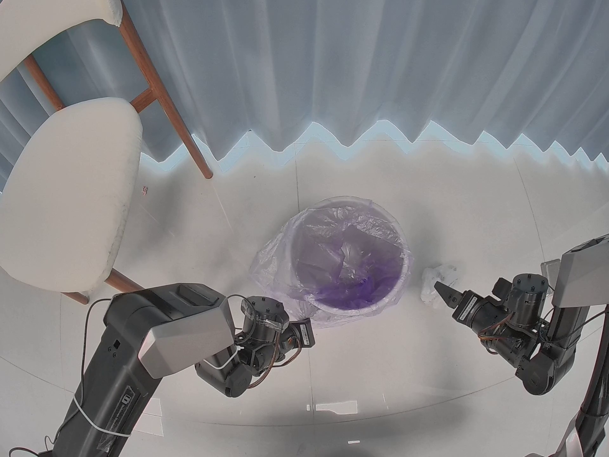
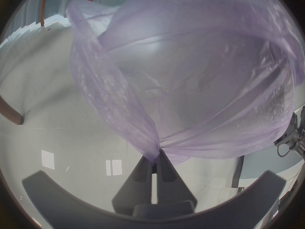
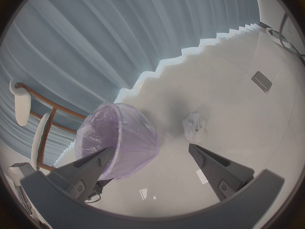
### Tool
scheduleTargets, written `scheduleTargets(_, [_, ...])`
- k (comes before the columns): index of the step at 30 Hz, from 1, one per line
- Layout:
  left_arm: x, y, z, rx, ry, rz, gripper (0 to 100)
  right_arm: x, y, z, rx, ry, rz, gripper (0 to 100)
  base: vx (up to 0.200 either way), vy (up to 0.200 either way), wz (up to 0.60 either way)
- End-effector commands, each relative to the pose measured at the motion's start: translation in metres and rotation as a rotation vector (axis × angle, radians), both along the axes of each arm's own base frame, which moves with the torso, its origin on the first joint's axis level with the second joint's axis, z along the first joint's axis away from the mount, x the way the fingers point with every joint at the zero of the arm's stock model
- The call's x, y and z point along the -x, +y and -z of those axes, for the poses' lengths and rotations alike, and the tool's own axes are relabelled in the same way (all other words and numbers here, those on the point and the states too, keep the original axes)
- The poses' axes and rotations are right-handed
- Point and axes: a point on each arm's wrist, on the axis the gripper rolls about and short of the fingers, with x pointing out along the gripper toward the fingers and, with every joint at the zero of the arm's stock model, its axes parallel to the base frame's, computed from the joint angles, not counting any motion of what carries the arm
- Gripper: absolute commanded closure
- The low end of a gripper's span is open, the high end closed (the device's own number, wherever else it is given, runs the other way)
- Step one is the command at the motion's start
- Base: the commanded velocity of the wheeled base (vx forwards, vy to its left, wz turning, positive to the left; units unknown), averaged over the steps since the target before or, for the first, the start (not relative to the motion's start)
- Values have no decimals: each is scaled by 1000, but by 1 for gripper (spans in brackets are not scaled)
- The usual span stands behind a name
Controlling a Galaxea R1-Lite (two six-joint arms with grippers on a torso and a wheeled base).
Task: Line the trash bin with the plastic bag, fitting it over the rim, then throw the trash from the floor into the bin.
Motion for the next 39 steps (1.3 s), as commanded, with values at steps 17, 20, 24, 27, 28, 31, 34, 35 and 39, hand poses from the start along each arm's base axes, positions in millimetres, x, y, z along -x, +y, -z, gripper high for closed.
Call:
scheduleTargets(17, [-1,-2,5,-6,96,-36,0,6,2,-3,0,-6,-12,0,0,0,0])
scheduleTargets(20, [6,-2,0,33,25,-59,0,8,2,-7,-3,-17,-12,0,0,0,0])
scheduleTargets(24, [26,8,-18,70,-19,-26,0,13,1,-9,0,-12,-12,0,0,0,0])
scheduleTargets(27, [50,17,-35,62,-1,-6,0,18,1,-15,-2,-24,-12,0,0,0,0])
scheduleTargets(28, [57,21,-42,67,-3,-2,0,21,0,-16,-1,-24,-13,0,0,0,0])
scheduleTargets(31, [80,32,-61,72,7,26,0,29,-1,-17,0,-12,-12,0,0,0,0])
scheduleTargets(34, [113,44,-87,85,1,70,0,41,-3,-18,4,10,-13,0,0,0,0])
scheduleTargets(35, [113,44,-87,85,1,70,0,41,-3,-18,4,10,-13,0,0,0,0])
scheduleTargets(39, [155,55,-128,146,-61,128,0,54,-5,-25,2,6,-12,0,0,0,0])
